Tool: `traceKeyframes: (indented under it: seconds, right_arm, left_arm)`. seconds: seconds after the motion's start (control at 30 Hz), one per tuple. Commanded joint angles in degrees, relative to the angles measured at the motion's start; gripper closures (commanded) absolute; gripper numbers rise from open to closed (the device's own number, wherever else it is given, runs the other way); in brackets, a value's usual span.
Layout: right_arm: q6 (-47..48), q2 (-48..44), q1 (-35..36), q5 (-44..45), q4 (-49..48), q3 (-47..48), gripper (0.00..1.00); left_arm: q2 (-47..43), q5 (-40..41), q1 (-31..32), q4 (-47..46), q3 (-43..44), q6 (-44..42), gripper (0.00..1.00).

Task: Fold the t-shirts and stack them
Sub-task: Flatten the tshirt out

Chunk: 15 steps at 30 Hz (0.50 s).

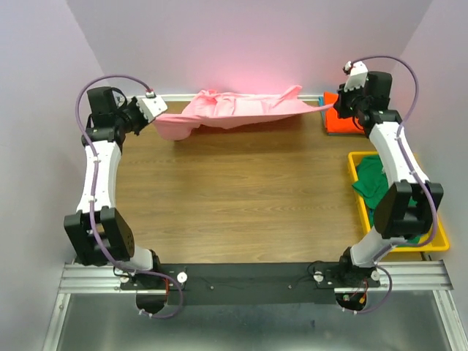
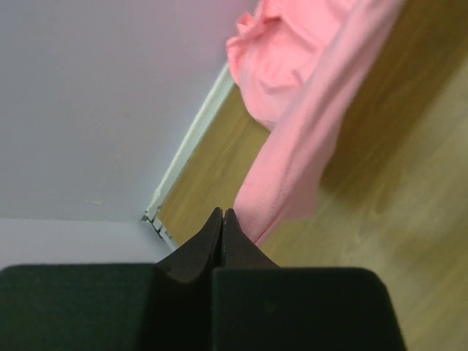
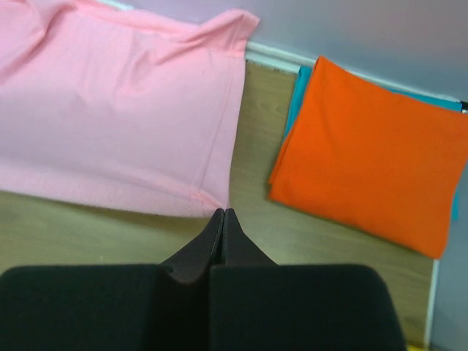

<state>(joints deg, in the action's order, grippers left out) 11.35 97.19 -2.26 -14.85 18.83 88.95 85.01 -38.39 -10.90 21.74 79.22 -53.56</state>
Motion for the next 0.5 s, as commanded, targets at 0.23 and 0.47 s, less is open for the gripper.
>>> traceKeyframes:
  seconds: [0.23, 0.47]
  right_arm:
    - [19.7, -19.1, -0.4, -2.1, 17.9, -20.1, 1.0]
    - [22.8, -22.8, -0.4, -0.5, 21.2, -21.5, 0.26]
  left_arm:
    - [-19.3, 0.8, 0.0, 42.6, -16.1, -37.2, 0.8]
    - [-33.2, 6.4, 2.3, 39.4, -22.4, -37.5, 0.36]
